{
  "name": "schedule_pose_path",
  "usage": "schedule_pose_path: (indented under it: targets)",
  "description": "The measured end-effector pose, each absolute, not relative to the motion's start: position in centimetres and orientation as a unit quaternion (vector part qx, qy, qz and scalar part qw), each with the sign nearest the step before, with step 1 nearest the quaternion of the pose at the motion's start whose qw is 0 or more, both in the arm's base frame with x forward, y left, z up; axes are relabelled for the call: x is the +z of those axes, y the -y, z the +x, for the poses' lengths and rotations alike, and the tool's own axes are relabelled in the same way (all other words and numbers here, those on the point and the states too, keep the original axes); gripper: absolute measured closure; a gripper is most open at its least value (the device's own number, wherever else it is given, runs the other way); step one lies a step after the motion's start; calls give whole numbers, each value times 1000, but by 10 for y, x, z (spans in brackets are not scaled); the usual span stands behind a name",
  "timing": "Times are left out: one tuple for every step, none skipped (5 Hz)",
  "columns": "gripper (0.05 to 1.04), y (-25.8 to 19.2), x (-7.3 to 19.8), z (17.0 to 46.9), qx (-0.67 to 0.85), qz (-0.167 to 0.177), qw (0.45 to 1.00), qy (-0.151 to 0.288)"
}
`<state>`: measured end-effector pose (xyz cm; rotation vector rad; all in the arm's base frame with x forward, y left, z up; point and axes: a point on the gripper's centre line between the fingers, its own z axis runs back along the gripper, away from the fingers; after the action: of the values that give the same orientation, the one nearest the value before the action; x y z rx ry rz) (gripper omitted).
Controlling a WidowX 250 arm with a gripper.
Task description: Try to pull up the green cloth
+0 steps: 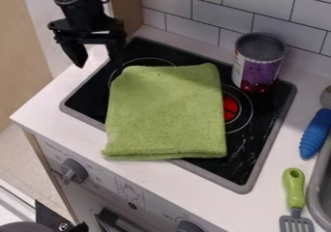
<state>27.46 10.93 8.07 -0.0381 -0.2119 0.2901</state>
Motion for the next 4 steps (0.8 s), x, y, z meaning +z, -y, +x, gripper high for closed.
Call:
schedule_pose_path:
  targets:
    - [88, -86, 82, 271, 128, -24, 989, 72]
    - [88, -59, 81, 275, 143, 17, 988, 55]
    - [88, -34, 74, 272, 167, 33, 984, 48]
    - [135, -21, 72, 271, 161, 34, 985, 46]
